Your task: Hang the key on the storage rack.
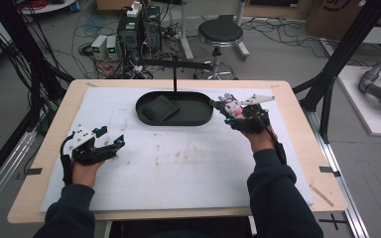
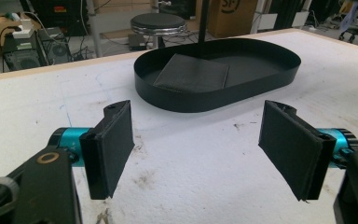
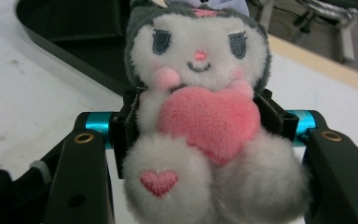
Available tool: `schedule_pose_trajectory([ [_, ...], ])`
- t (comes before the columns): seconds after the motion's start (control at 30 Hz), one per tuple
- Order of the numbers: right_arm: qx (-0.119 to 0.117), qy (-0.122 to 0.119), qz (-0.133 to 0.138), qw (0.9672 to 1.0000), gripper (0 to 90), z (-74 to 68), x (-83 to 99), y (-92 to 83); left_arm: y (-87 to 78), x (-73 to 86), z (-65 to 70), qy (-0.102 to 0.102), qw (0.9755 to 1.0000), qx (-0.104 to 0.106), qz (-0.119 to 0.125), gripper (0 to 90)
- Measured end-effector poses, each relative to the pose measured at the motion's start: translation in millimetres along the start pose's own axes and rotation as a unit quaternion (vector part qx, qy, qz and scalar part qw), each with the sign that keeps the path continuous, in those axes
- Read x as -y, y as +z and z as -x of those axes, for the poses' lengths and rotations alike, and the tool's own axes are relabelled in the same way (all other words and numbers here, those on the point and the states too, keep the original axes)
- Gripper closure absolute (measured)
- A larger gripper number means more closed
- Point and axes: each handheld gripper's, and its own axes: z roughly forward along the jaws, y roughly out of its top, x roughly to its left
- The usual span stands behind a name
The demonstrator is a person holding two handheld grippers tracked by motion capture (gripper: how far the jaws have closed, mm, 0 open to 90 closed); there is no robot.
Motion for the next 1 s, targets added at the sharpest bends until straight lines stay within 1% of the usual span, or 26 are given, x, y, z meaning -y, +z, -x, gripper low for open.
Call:
schedule_pose_trajectory([
  [0.07, -0.009, -0.012, 0.0, 0.9999, 43.1, -1.0, -15.5, -0.6, 0.4, 0.0, -0.2, 0.0, 1.0, 0.001, 0.002, 26.0],
  [0.13, -0.014, -0.018, 0.002, 0.9997, 43.1, -1.5, -29.6, -0.7, 0.4, -0.1, -1.1, 0.0, 1.0, 0.001, 0.003, 26.0],
  [0.2, -0.015, -0.017, 0.005, 0.9997, 43.1, -2.0, -42.8, -0.3, 0.1, 0.0, -2.5, -0.001, 1.0, -0.002, 0.004, 26.0],
  [0.27, -0.016, -0.017, 0.019, 0.9995, 43.1, -2.6, -53.7, 0.6, -0.3, 0.1, -3.5, -0.003, 1.0, -0.003, 0.006, 26.0],
  [0.3, -0.016, -0.017, 0.017, 0.9996, 43.1, -3.0, -59.5, 1.5, -0.4, 0.2, -3.9, -0.004, 1.0, -0.003, 0.007, 26.0],
  [0.43, -0.005, -0.032, 0.028, 0.9991, 43.1, -4.9, -77.9, 8.6, -0.7, 0.0, -3.6, -0.006, 0.9999, -0.002, 0.009, 26.0],
  [0.53, -0.005, -0.035, 0.037, 0.9987, 43.1, -7.4, -89.6, 15.6, -0.4, -0.1, -3.4, -0.003, 1.0, -0.002, 0.008, 26.0],
  [0.57, -0.003, -0.037, 0.038, 0.9986, 43.1, -8.7, -93.0, 18.2, -0.4, -0.1, -3.4, -0.002, 1.0, -0.002, 0.007, 26.0],
  [0.67, 0.012, -0.043, 0.032, 0.9985, 43.1, -12.2, -103.1, 27.1, -0.4, 0.0, -3.4, -0.002, 1.0, -0.001, 0.007, 26.0],
  [0.7, 0.012, -0.043, 0.035, 0.9984, 43.1, -12.9, -105.8, 30.0, -0.5, 0.0, -3.3, -0.003, 1.0, -0.001, 0.007, 26.0],
  [0.83, 0.028, -0.04, 0.035, 0.9982, 43.1, -13.7, -116.6, 39.8, -0.7, 0.2, -3.4, -0.002, 1.0, -0.001, 0.005, 26.0],
  [0.9, 0.038, -0.035, 0.035, 0.9981, 43.1, -13.1, -121.8, 42.7, -0.6, 0.4, -3.3, -0.002, 1.0, -0.001, 0.005, 26.0],
  [1.0, 0.046, -0.028, 0.043, 0.9976, 43.1, -11.7, -128.4, 44.7, -0.7, 0.6, -3.4, -0.002, 1.0, 0.0, 0.006, 26.0],
])
